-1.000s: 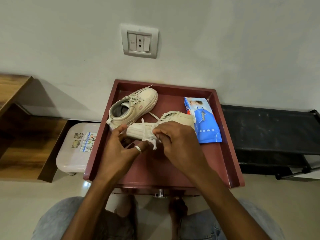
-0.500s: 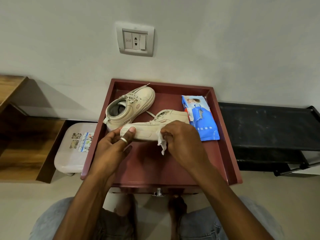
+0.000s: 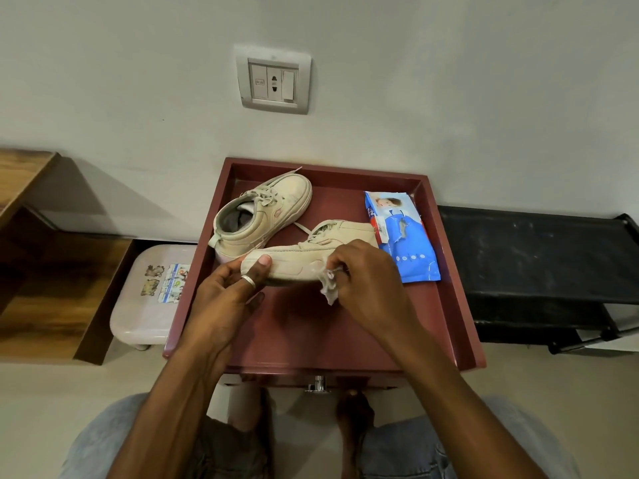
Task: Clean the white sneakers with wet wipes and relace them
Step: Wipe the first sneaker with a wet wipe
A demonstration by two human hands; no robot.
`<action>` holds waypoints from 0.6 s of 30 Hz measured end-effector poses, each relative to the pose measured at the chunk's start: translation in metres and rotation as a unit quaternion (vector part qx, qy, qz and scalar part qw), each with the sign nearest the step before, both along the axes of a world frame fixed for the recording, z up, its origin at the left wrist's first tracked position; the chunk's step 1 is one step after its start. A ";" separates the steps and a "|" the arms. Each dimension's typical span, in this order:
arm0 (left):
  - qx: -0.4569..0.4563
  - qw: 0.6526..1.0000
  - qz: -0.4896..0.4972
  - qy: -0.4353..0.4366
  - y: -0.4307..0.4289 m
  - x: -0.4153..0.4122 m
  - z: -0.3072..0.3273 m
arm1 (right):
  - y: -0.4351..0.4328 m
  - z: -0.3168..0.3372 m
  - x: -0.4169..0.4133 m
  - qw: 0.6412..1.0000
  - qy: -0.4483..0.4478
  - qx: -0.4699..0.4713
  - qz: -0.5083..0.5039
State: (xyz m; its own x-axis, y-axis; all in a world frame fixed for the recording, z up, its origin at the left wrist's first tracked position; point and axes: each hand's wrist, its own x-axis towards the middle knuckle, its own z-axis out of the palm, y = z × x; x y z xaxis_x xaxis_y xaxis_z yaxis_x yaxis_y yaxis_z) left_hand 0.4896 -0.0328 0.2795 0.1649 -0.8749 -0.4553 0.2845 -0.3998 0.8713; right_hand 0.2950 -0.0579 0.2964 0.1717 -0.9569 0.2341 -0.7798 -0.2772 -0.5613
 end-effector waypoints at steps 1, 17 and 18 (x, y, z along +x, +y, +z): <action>0.002 1.000 0.003 0.000 0.000 0.000 0.000 | 0.002 0.002 0.007 1.000 -0.015 -0.016 0.009; 0.009 0.999 -0.007 -0.040 0.001 0.007 -0.003 | -0.003 -0.001 0.015 0.996 -0.032 -0.052 0.058; 0.011 0.999 -0.007 -0.043 0.001 0.008 -0.003 | 0.001 0.001 0.022 0.994 -0.040 -0.058 0.088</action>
